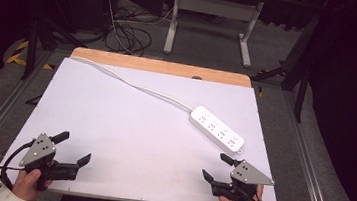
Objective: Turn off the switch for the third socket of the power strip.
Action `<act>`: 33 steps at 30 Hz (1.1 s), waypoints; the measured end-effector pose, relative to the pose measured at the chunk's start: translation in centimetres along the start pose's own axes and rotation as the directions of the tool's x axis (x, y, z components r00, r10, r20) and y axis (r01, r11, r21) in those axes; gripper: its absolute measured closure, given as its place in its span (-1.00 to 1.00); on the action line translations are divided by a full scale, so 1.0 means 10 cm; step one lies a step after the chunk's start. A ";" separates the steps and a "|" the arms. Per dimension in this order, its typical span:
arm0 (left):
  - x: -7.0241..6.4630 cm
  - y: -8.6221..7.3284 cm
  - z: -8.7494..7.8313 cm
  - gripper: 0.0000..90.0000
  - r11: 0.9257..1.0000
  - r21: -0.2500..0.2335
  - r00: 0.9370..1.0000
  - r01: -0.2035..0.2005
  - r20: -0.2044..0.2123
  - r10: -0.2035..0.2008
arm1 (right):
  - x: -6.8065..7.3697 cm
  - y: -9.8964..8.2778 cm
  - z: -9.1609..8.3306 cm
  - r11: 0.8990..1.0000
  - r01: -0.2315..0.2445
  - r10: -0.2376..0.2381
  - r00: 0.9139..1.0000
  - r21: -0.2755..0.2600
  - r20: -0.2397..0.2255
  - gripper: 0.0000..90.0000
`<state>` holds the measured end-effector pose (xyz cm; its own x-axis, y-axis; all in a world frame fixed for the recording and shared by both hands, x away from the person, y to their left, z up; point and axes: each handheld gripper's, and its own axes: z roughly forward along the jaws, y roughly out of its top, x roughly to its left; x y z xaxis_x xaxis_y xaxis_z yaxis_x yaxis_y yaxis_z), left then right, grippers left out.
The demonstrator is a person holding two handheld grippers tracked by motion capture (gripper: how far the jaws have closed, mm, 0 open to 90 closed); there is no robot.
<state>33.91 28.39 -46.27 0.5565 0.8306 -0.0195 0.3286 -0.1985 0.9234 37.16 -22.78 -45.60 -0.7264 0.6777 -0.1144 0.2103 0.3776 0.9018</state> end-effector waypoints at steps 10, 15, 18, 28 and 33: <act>0.00 0.00 0.00 -0.94 1.000 0.014 1.000 0.011 0.002 -0.011 | 0.01 0.01 0.01 1.000 0.010 -0.010 1.000 0.005 0.004 -0.50; 0.01 0.01 -0.01 -0.95 1.000 0.013 1.000 0.001 -0.003 -0.001 | 0.03 0.02 0.01 1.000 0.019 -0.019 1.000 0.007 0.008 -0.50; 0.01 0.01 -0.01 -0.95 1.000 0.011 1.000 -0.001 -0.004 0.001 | 0.03 0.03 0.01 1.000 0.019 -0.019 1.000 0.008 0.008 -0.50; 0.00 0.01 -0.02 -0.95 1.000 0.010 1.000 -0.014 -0.004 0.014 | 0.03 0.07 0.00 1.000 0.025 -0.025 1.000 0.018 0.015 -0.50; 0.01 0.01 -0.02 -0.95 1.000 0.017 1.000 -0.017 -0.004 0.017 | 0.01 0.15 -0.01 0.999 0.026 -0.027 0.999 0.029 0.020 -0.48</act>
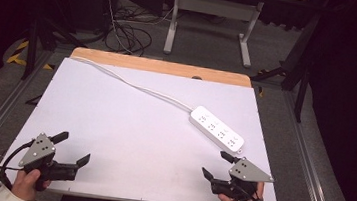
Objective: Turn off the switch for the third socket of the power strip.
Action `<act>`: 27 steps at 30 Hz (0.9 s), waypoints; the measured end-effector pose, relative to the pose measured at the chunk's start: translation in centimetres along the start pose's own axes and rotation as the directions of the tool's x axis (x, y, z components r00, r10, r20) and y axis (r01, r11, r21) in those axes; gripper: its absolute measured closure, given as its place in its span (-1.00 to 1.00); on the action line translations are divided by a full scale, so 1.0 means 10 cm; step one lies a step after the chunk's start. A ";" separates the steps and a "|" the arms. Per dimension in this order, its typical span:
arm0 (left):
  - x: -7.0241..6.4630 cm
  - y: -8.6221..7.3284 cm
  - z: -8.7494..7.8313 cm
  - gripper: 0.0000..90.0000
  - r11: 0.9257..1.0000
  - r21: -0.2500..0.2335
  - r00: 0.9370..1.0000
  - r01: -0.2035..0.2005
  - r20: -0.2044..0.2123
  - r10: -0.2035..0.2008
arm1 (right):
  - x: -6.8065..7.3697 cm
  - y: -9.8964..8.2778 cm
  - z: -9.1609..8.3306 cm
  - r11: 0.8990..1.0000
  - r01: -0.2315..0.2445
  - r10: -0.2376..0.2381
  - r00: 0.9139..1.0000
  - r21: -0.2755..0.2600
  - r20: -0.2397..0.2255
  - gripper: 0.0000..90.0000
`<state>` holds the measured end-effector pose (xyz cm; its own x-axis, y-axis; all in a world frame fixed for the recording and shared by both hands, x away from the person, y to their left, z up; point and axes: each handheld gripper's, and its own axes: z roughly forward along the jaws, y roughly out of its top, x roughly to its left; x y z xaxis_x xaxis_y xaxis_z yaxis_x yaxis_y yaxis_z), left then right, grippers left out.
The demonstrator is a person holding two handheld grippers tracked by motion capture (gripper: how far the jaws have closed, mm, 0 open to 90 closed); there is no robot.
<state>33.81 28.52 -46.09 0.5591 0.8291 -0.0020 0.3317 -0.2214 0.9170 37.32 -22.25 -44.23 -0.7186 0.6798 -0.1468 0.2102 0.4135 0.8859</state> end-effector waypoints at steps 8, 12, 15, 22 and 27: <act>0.00 0.00 0.00 -0.95 1.000 0.002 1.000 -0.002 -0.009 0.002 | -0.08 0.18 -0.03 1.000 -0.011 0.011 1.000 0.015 -0.005 -0.47; 0.00 0.00 0.00 -0.95 1.000 0.003 1.000 0.003 -0.009 -0.003 | -0.11 0.26 -0.03 1.000 -0.007 0.007 1.000 0.017 -0.003 -0.47; 0.00 0.00 0.01 -0.95 1.000 0.002 1.000 0.005 -0.009 -0.005 | -0.14 0.32 -0.03 1.000 -0.008 0.008 1.000 0.020 0.002 -0.47; 0.00 0.00 0.00 -0.95 1.000 0.005 1.000 0.005 -0.010 -0.005 | -0.21 0.45 -0.04 1.000 0.003 -0.003 1.000 0.018 0.010 -0.47; 0.00 0.00 0.01 -0.95 1.000 0.008 1.000 0.003 -0.012 -0.003 | -0.26 0.54 -0.05 1.000 0.000 0.000 1.000 0.019 0.026 -0.46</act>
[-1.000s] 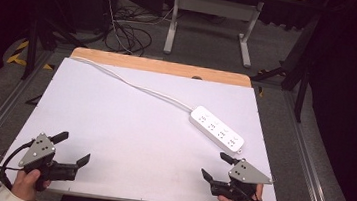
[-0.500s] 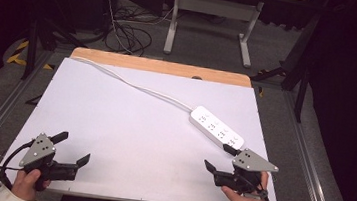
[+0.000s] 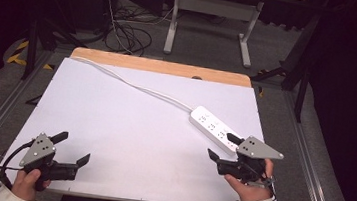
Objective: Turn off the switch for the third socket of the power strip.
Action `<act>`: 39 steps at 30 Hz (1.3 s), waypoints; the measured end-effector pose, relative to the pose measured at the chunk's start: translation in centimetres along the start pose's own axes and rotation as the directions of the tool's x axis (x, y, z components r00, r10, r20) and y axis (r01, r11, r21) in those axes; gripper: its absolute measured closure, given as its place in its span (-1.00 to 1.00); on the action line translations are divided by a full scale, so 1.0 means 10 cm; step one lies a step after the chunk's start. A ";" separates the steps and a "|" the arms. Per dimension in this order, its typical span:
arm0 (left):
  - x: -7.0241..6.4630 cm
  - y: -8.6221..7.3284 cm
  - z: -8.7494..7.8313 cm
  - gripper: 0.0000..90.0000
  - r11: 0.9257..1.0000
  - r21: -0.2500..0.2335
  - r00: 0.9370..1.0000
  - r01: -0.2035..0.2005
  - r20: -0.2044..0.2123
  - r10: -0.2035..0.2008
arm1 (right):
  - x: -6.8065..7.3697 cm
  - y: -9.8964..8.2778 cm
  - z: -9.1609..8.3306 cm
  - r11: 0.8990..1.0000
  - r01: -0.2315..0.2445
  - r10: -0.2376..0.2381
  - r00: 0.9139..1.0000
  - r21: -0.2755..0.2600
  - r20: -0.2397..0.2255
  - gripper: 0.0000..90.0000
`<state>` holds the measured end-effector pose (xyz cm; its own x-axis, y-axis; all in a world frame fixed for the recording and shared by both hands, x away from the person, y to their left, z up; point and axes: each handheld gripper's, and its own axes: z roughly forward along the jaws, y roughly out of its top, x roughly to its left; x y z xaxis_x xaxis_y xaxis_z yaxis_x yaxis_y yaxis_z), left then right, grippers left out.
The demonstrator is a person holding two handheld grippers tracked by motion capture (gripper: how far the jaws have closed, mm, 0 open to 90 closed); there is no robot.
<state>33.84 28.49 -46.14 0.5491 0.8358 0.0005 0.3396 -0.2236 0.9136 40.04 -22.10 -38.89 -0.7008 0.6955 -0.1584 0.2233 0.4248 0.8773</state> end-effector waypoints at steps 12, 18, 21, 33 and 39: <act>0.00 0.00 0.00 -0.95 1.000 0.001 1.000 -0.001 -0.001 0.001 | -0.19 0.22 0.02 1.000 -0.006 0.006 0.999 0.007 0.033 -0.44; 0.00 0.00 0.01 -0.94 1.000 0.005 1.000 -0.001 -0.004 0.001 | -0.29 0.28 0.05 1.000 -0.009 0.009 0.999 0.014 0.040 -0.44; 0.00 0.00 0.01 -0.95 1.000 0.004 1.000 -0.001 -0.003 0.001 | -0.32 0.31 0.06 1.000 -0.009 0.008 0.999 0.019 0.048 -0.44; 0.00 -0.01 0.01 -0.95 1.000 0.003 1.000 -0.003 0.002 0.003 | -0.57 0.36 0.21 0.996 -0.039 0.034 0.997 0.078 0.062 -0.06; 0.00 0.00 0.01 -0.95 1.000 0.004 1.000 -0.009 -0.001 0.009 | -0.68 0.38 0.29 0.993 -0.058 0.052 0.997 0.102 0.062 0.31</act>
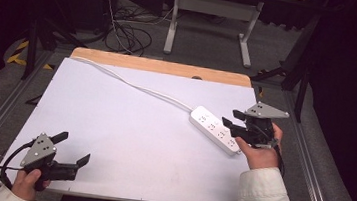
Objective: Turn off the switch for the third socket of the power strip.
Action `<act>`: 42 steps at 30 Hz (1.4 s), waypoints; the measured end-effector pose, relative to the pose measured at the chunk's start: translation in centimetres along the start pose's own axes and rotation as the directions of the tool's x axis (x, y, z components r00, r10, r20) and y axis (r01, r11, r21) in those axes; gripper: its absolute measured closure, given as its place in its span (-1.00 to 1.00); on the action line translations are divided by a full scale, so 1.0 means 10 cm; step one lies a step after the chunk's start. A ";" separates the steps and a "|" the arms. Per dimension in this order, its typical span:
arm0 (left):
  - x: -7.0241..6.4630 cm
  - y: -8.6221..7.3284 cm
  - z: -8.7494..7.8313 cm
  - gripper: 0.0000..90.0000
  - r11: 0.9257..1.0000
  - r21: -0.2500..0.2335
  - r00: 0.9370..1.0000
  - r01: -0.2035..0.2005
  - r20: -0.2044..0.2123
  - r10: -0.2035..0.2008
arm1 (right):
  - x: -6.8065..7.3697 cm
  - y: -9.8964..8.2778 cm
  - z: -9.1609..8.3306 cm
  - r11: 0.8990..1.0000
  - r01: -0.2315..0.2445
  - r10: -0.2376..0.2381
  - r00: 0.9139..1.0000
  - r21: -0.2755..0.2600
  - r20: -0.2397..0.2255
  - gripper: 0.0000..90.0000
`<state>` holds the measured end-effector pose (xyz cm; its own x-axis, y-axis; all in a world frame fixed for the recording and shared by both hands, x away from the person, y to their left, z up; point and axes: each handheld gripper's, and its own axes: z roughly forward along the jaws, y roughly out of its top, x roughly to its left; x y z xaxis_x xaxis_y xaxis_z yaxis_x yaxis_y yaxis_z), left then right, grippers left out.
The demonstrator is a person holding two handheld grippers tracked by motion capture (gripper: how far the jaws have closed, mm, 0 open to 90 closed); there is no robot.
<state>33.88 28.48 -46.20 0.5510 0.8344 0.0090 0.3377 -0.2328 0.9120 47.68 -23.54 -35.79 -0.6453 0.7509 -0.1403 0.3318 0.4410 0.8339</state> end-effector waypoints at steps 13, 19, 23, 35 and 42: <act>0.00 0.00 0.00 -0.95 1.000 -0.001 1.000 0.004 -0.001 -0.004 | -0.20 -0.04 0.29 0.990 -0.076 0.075 0.997 0.120 0.015 0.96; 0.00 0.00 0.00 -0.95 1.000 -0.001 1.000 0.003 -0.002 -0.003 | -0.27 -0.07 0.45 0.977 -0.097 0.095 0.995 0.190 0.020 1.00; 0.00 0.00 0.00 -0.95 1.000 -0.001 1.000 0.003 -0.002 -0.003 | -0.31 -0.10 0.55 0.968 -0.102 0.097 0.995 0.228 0.036 1.00; 0.01 0.00 0.00 -0.95 1.000 0.001 1.000 0.006 -0.005 -0.006 | -0.40 -0.18 0.75 0.940 -0.124 0.110 0.992 0.317 0.062 1.00; 0.01 0.00 0.00 -0.95 1.000 0.003 1.000 0.005 -0.004 -0.005 | -0.45 -0.23 0.84 0.916 -0.151 0.140 0.989 0.372 0.055 1.00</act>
<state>33.95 28.56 -46.23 0.5461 0.8377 0.0060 0.3432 -0.2302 0.9106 55.58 -23.76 -41.56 -0.5531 0.8315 -0.0512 0.6574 0.4734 0.5863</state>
